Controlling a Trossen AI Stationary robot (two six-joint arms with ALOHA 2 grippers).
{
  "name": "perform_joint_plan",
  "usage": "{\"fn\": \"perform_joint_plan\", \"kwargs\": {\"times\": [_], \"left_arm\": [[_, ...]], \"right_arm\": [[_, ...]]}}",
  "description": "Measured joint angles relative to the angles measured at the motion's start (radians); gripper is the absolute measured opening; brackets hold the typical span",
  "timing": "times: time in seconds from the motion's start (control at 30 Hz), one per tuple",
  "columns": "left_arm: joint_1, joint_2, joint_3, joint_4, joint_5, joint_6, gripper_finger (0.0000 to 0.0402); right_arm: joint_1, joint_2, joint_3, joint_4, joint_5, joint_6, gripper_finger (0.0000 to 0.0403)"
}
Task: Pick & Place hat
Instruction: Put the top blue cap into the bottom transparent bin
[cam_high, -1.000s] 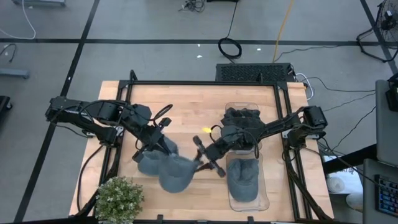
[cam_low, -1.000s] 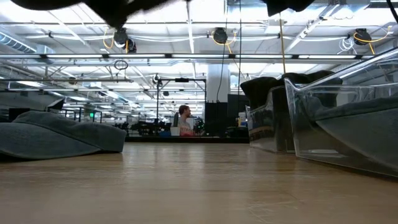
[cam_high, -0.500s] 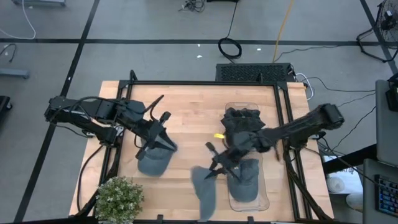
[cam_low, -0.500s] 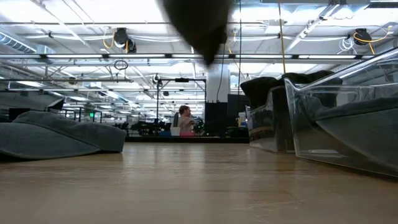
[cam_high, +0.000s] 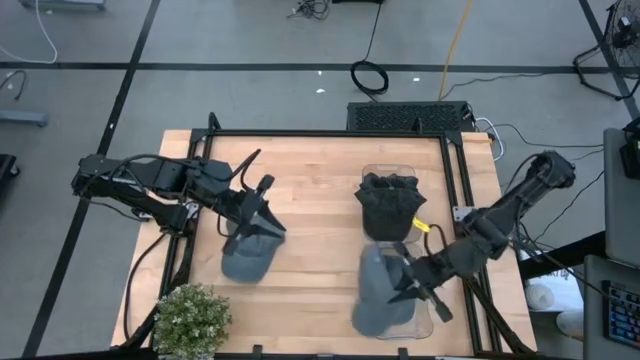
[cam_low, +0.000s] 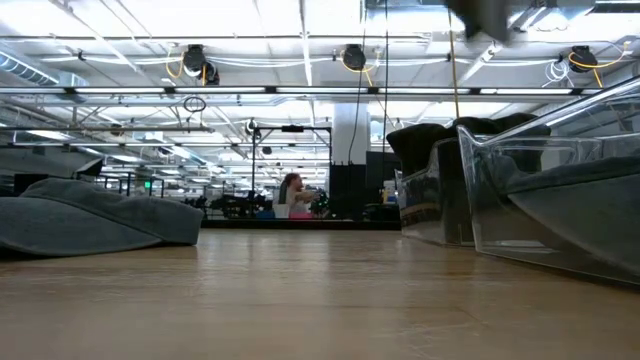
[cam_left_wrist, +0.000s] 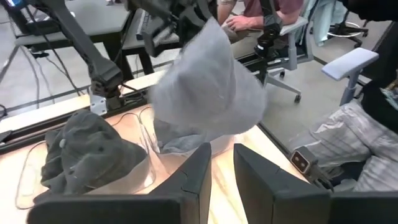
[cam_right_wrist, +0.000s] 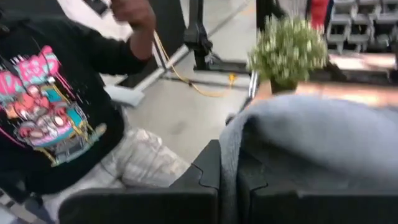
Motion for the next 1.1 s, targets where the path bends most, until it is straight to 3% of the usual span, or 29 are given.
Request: {"fn": "perform_joint_plan", "kwargs": {"times": [0.13,0.23,0.57,0.77,0.97,1.1], "left_arm": [[0.001,0.000,0.000,0.004,-0.004,0.000,0.0078],[0.001,0.000,0.000,0.004,-0.004,0.000,0.0078],[0.001,0.000,0.000,0.004,-0.004,0.000,0.0079],[0.001,0.000,0.000,0.004,-0.004,0.000,0.0078],[0.001,0.000,0.000,0.005,-0.004,0.000,0.0079],[0.001,0.000,0.000,0.004,-0.004,0.000,0.0079]], "right_arm": [[0.059,-0.048,-0.091,-0.065,0.118,0.105,0.0000],[0.088,-0.084,-0.167,-0.057,0.142,0.158,0.0000],[0.112,-0.272,-0.205,-0.021,0.104,0.151,0.0000],[0.133,-0.328,-0.323,-0.034,0.084,0.212,0.0000],[0.173,-0.329,-0.534,0.241,-0.016,0.288,0.0000],[0.217,-0.328,-0.611,0.296,-0.017,0.312,0.0000]]}}
